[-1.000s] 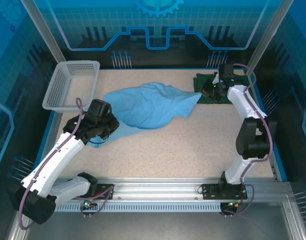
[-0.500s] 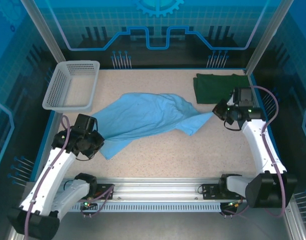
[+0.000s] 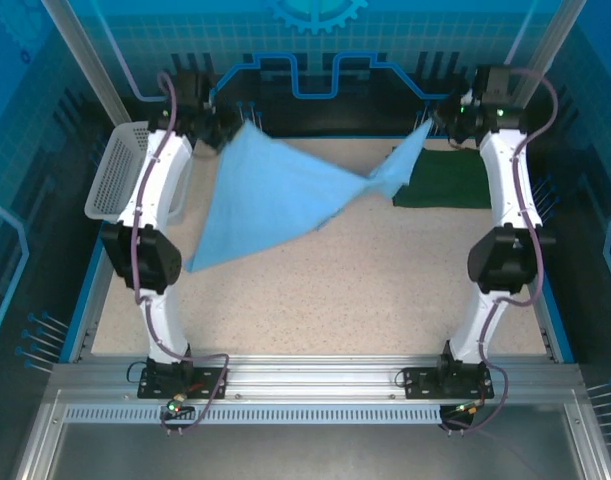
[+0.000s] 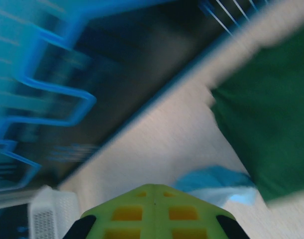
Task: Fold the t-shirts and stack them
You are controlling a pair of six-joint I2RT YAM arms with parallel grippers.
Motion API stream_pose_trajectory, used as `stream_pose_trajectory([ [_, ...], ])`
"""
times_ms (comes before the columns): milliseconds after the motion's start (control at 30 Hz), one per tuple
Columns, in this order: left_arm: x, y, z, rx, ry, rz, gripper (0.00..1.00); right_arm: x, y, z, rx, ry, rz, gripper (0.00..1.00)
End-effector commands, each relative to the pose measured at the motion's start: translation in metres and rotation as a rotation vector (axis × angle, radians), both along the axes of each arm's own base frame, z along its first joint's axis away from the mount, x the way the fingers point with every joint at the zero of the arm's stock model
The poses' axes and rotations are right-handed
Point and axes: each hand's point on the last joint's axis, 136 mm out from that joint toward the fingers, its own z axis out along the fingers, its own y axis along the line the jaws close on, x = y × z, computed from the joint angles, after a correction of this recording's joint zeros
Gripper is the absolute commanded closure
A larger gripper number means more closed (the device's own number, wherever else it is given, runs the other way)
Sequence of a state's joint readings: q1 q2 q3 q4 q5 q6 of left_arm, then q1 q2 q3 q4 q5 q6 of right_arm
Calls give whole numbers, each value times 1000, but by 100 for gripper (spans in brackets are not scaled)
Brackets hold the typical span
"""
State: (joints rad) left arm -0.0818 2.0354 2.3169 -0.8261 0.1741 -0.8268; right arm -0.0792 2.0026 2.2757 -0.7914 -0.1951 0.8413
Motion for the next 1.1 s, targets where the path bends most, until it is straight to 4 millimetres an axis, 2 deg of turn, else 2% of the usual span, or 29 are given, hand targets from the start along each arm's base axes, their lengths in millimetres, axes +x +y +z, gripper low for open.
stream_pose_trajectory([
  [0, -45, -21, 166, 53, -434, -153, 100, -37, 12, 131, -65, -287, 61, 100],
  [67, -84, -31, 225, 59, -610, -222, 100, -71, 16, 183, -107, -417, 85, 100],
  [100, -104, -34, 244, 69, -672, -258, 100, -93, 19, 203, -138, -470, 102, 100],
  [133, -125, -35, 257, 85, -718, -275, 100, -110, 21, 214, -164, -504, 115, 100],
  [167, -142, -36, 261, 92, -757, -295, 100, -132, 23, 225, -192, -550, 125, 100],
  [233, -171, -32, 252, 91, -791, -294, 100, -163, 18, 218, -225, -568, 92, 100],
  [267, -179, -29, 231, 93, -755, -289, 100, -176, 13, 205, -231, -548, 74, 100],
  [333, -195, -30, 177, 73, -650, -310, 100, -192, 14, 166, -237, -473, 79, 100],
  [400, -220, -33, 105, 58, -501, -359, 100, -209, 22, 115, -198, -376, 111, 100],
  [433, -233, -29, 70, 62, -425, -348, 100, -217, 30, 94, -192, -343, 140, 100],
  [500, -271, -11, -7, 108, -263, -290, 100, -239, 43, 32, -146, -201, 186, 100],
  [533, -289, -3, -37, 130, -202, -271, 100, -250, 46, 5, -110, -131, 190, 100],
  [567, -308, 7, -71, 166, -129, -244, 93, -266, 47, -27, -83, -51, 188, 100],
  [633, -342, 22, -128, 214, 14, -203, 91, -300, 51, -83, -52, 74, 192, 100],
  [667, -350, 26, -137, 234, 37, -163, 81, -317, 49, -108, -40, 136, 177, 100],
  [700, -351, 26, -127, 277, -5, -172, 77, -335, 45, -129, -40, 197, 158, 100],
  [733, -351, 26, -121, 269, -6, -156, 81, -349, 45, -150, -33, 254, 154, 100],
  [800, -353, 37, -109, 230, 89, -42, 100, -373, 43, -174, -18, 338, 135, 100],
  [867, -355, 42, -112, 240, 160, -11, 100, -383, 47, -183, 7, 372, 142, 100],
  [933, -365, 62, -124, 289, 224, 93, 100, -391, 44, -191, 16, 427, 117, 100],
  [967, -373, 75, -132, 309, 258, 167, 96, -396, 43, -196, 20, 459, 100, 100],
  [1000, -380, 83, -139, 303, 276, 230, 81, -397, 45, -199, 34, 464, 104, 100],
  [1067, -379, 77, -151, 250, 268, 229, 80, -404, 42, -207, 21, 503, 87, 100],
])
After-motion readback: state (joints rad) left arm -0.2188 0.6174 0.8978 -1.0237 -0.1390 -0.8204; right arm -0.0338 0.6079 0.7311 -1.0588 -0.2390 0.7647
